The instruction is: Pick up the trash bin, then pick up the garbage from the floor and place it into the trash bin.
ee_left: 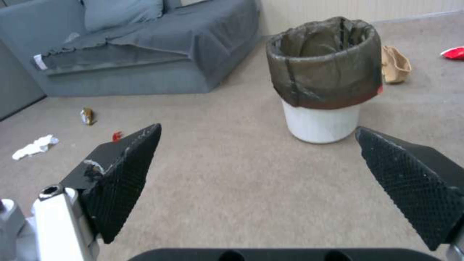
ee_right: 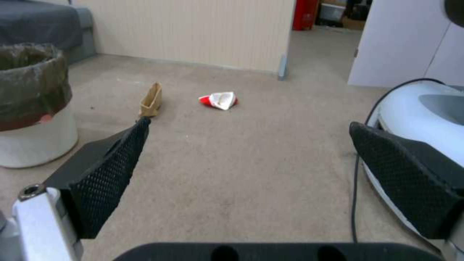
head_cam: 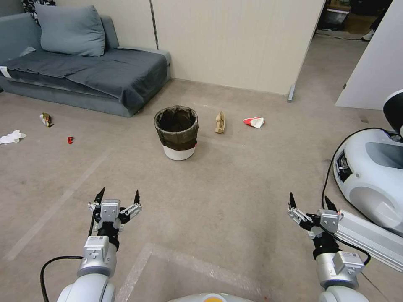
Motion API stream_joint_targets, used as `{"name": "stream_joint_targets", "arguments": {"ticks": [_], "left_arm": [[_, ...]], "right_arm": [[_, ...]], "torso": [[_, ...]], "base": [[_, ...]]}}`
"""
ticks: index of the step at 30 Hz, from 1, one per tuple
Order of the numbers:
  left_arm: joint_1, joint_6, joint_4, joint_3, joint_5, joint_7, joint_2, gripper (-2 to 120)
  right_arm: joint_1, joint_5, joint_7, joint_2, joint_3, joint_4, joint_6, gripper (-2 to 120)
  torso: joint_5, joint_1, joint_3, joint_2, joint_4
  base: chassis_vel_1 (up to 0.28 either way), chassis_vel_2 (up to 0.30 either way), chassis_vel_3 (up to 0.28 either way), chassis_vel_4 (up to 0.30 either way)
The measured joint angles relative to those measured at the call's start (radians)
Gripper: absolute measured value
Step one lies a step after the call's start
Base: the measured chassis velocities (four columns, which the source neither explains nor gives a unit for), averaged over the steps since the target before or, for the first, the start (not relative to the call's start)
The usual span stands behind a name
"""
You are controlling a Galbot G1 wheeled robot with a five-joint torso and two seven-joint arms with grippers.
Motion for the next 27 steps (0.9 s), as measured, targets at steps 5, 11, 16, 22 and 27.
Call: {"name": "stream_joint_targets", "arguments": {"ticks": [5, 11, 16, 22, 27], "left_arm": [[-0.002, 0.000, 0.001, 0.002, 0.002, 0.004, 0.000, 100], [-0.006, 0.000, 0.003, 0.003, 0.002, 0.006, -0.001, 100], [-0.007, -0.001, 0.007, 0.003, 0.003, 0.009, -0.001, 100], [-0.009, 0.000, 0.007, 0.001, 0.003, 0.011, -0.001, 100], [-0.012, 0.000, 0.007, 0.001, 0.001, 0.012, -0.001, 100]], "right_arm": [[0.001, 0.000, -0.001, 0.000, 0.004, -0.007, 0.004, 100], [0.001, 0.000, -0.002, 0.000, 0.007, -0.012, 0.007, 100], [0.002, 0.001, -0.002, 0.000, 0.007, -0.013, 0.007, 100], [0.003, 0.001, -0.004, 0.000, 0.007, -0.016, 0.010, 100], [0.002, 0.001, -0.005, 0.000, 0.007, -0.016, 0.013, 100]], "torso": [[0.0002, 0.000, 0.000, 0.000, -0.0001], [0.0000, 0.000, 0.000, 0.000, -0.0001], [-0.0001, 0.000, 0.000, 0.000, -0.0001], [0.0001, 0.000, 0.000, 0.000, -0.0001], [0.0000, 0.000, 0.000, 0.000, -0.0001]], "base": [[-0.128, 0.119, 0.125, -0.122], [-0.090, 0.101, 0.098, -0.109], [-0.108, 0.096, 0.092, -0.102], [-0.105, 0.121, 0.104, -0.115], [-0.113, 0.125, 0.114, -0.117]]}}
